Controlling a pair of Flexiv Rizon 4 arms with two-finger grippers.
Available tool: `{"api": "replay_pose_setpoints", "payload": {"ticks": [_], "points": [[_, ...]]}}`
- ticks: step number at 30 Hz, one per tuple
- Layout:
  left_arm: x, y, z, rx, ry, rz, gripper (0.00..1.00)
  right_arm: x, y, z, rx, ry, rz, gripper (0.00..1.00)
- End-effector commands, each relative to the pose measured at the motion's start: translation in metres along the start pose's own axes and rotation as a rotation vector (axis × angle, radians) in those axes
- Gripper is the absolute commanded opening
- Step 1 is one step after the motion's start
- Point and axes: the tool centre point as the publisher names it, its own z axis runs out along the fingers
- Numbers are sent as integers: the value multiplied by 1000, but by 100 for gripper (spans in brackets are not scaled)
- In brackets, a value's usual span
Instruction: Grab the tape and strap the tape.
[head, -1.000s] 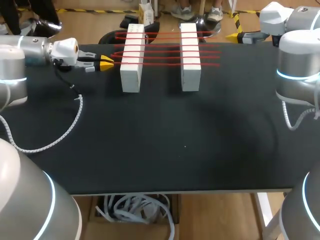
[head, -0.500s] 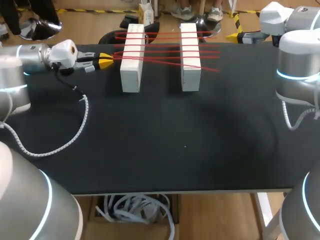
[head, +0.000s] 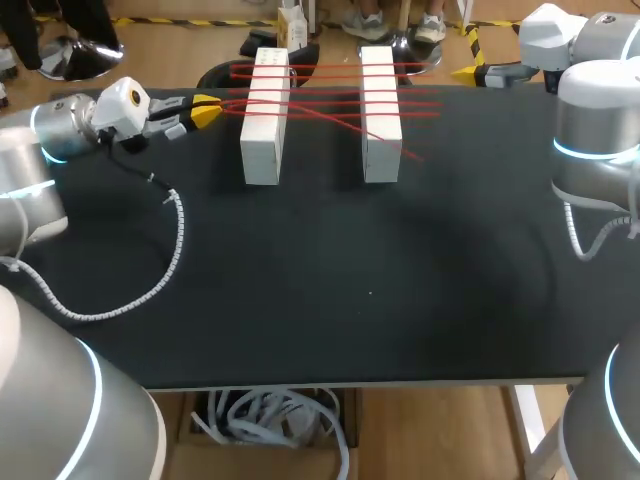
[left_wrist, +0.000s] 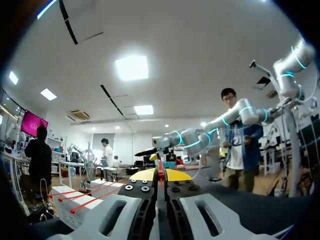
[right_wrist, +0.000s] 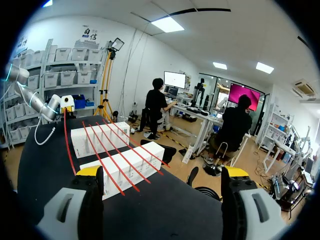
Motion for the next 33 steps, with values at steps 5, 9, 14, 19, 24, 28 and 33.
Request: {"api": "replay_pose_setpoints", "payload": {"ticks": [5, 9, 14, 19, 24, 28, 33], "points": [[8, -6, 10, 41, -2, 17, 0, 0, 0, 0, 0, 0, 0, 100], [11, -9, 13, 45, 2, 16, 0, 0, 0, 0, 0, 0, 0, 100], [12, -12, 15, 6, 20, 13, 0, 0, 0, 0, 0, 0, 0, 100], [12, -13, 16, -88, 45, 6, 0, 0, 0, 0, 0, 0, 0, 100], [12, -13, 16, -88, 45, 6, 0, 0, 0, 0, 0, 0, 0, 100], [12, -13, 16, -88, 45, 6, 0, 0, 0, 0, 0, 0, 0, 100], [12, -13, 16, -88, 45, 6, 0, 0, 0, 0, 0, 0, 0, 100]]}}
